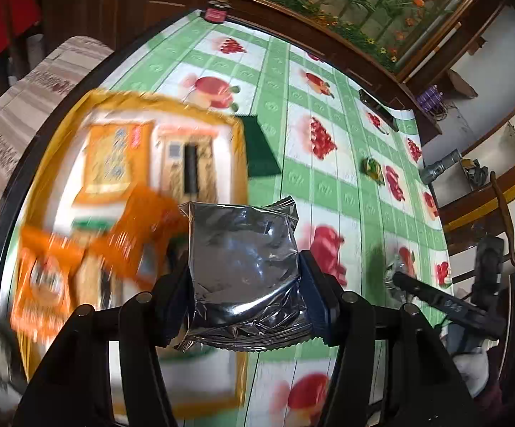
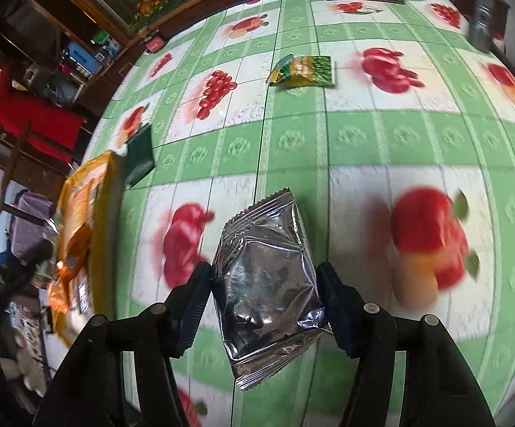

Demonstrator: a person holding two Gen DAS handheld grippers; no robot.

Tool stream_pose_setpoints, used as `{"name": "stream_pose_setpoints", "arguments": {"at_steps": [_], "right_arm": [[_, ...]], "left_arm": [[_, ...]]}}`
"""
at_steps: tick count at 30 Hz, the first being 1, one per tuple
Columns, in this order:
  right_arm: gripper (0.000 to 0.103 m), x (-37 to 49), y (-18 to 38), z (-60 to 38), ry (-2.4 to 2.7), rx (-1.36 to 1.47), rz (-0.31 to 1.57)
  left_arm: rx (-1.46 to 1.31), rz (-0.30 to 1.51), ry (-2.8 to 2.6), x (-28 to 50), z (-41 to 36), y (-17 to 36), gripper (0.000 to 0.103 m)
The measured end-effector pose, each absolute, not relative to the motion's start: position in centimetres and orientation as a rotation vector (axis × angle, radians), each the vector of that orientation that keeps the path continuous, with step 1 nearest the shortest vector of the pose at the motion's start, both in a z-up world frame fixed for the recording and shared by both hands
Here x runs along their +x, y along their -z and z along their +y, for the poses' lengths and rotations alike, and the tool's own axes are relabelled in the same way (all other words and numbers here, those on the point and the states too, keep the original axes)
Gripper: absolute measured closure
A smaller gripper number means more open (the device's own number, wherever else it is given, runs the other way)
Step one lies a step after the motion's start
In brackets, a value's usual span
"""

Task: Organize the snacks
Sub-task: 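Carry both silver foil packs toward the tray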

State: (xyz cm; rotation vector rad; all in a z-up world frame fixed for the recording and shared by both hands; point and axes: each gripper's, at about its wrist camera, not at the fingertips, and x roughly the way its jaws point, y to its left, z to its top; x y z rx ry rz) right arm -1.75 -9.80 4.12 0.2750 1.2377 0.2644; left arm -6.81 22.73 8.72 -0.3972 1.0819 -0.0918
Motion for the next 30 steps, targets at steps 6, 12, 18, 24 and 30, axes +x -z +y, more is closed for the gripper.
{"name": "stream_pose_setpoints", "arguments": {"at_steps": [6,12,18,24,30], "right_arm": [[0.041,-6.0,-6.7,-10.0,-0.331,0.284,1.201],[0.041,-9.1,-9.5,-8.5,-0.420,0.238,1.151],[0.041,-11.2,-11.7,-6.9,-0.493,0.198,1.089],[0.041,-12.8,-12.8,-5.5,-0.552,0.190,1.049],[0.041,-13.3,-13.1,-4.7,-0.567,0.175,1.043]], "left_arm": [[-0.314,1.015,0.041,-11.6,20.8,-11.5,0.047],[-0.187,0.917,0.004,-14.9,18.5,-15.4,0.047],[-0.113,0.854,-0.042,-17.3,17.1,-18.0,0.047],[-0.051,0.840,-0.101,-18.7,16.7,-18.6,0.047],[-0.026,0.858,-0.116,-18.4,16.4,-18.1,0.047]]}}
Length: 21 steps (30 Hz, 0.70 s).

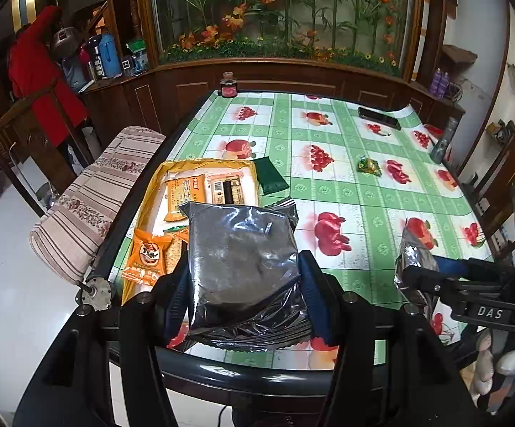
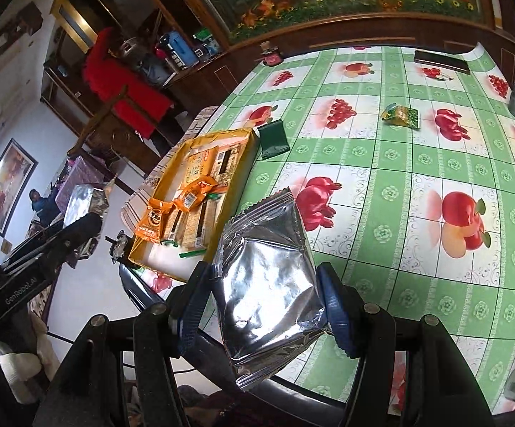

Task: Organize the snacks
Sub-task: 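Carry both silver foil packs toward the tray, then lower both silver foil packs into the tray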

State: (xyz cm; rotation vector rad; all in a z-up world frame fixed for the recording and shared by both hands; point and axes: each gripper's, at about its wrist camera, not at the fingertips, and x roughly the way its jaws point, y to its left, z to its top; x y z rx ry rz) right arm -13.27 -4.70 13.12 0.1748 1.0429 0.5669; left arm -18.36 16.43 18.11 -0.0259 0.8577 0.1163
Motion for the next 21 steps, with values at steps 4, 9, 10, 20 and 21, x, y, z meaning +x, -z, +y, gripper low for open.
{"name": "stream_pose_setpoints", "arguments": {"at_steps": [4,9,10,20,21], "right_arm": [[0.041,-12.6,-13.0,-4.1,-0.566,0.185,1.045],[0.041,-11.5,-12.5,-2.0,-0.576,0.184,1.062],[0.041,-11.3,-12.4,-1.6,-0.579,0.185,1.066],[0.041,-9.1,-11.5,3.2,-0.608,0.170,1.105],[0.041,-8.9,-11.4,3.6,-0.611,0.168,1.109]], "left_arm": [[0.004,0.873,-0.119,-17.7,16.7,-17.7,0.047],[0.019,0.893,-0.129,-16.6,18.1,-17.2,0.047],[0.016,0.898,-0.127,-16.3,18.5,-17.1,0.047],[0.051,0.927,-0.137,-14.3,21.0,-16.5,0.047],[0.057,0.930,-0.140,-14.1,21.3,-16.4,0.047]]}}
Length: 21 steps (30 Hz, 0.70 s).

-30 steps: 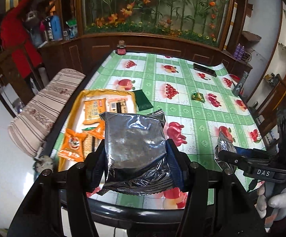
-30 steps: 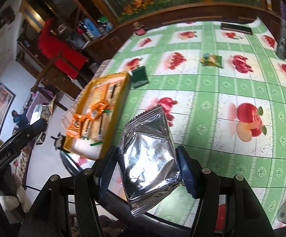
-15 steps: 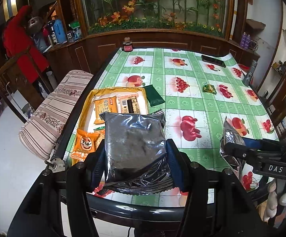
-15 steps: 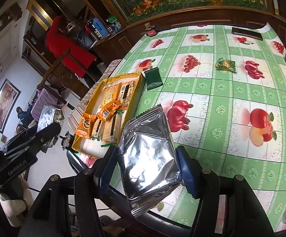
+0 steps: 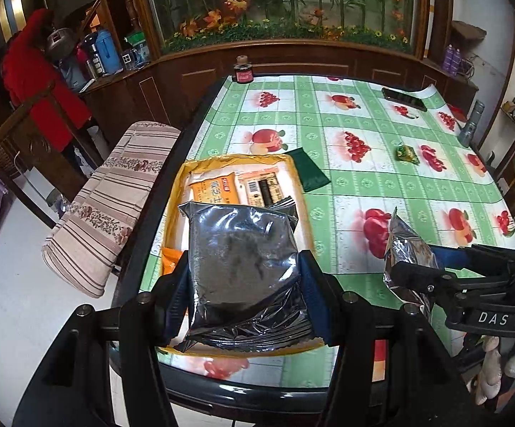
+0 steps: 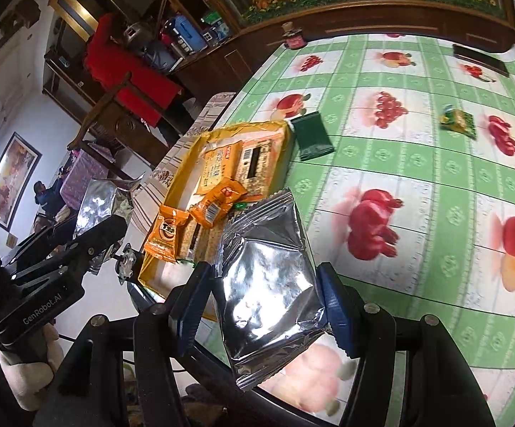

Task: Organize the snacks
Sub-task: 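Lower both silver foil packs into the tray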

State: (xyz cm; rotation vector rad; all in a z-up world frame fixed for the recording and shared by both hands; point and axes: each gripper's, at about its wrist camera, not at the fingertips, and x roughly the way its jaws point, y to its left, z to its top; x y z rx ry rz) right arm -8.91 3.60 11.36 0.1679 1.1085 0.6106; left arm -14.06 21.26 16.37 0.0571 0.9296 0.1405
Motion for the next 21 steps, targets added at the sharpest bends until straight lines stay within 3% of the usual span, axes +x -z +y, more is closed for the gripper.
{"name": "stream_pose_setpoints", "arguments": {"at_steps": [21], "right_arm": [[0.041,-7.1,-9.6,9.8,-0.658,0.151,1.162]], "left_arm": [[0.100,0.974,-0.157,-12.7,25.0,-14.8,0.047]]}}
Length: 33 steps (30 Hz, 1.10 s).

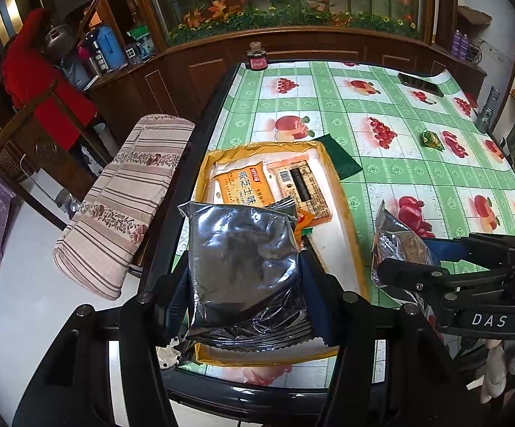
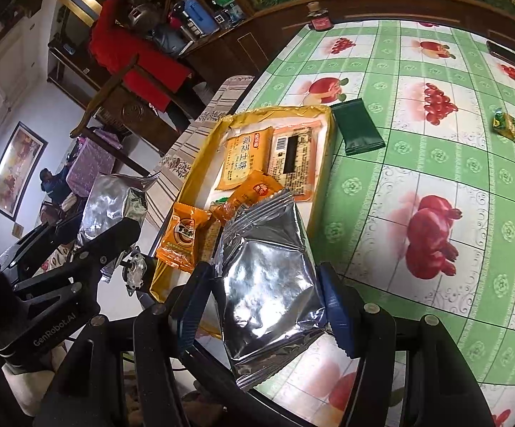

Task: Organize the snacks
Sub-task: 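Lower both silver foil packs into the tray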

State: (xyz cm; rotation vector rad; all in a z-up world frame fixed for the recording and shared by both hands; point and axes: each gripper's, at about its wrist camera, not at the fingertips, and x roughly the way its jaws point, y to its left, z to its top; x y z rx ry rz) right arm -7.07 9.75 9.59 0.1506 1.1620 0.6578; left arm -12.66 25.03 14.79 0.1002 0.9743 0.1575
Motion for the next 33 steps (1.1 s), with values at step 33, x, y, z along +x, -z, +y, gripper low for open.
{"name": "stream_pose_setpoints", "arguments": {"at_steps": [33], "right_arm": [[0.041,-0.7,-5.6,17.1,-0.580,0.072,1.253]], "left_arm": [[-0.060,1.182,0.008,-7.5,30.1,-5.8,0.046]]}}
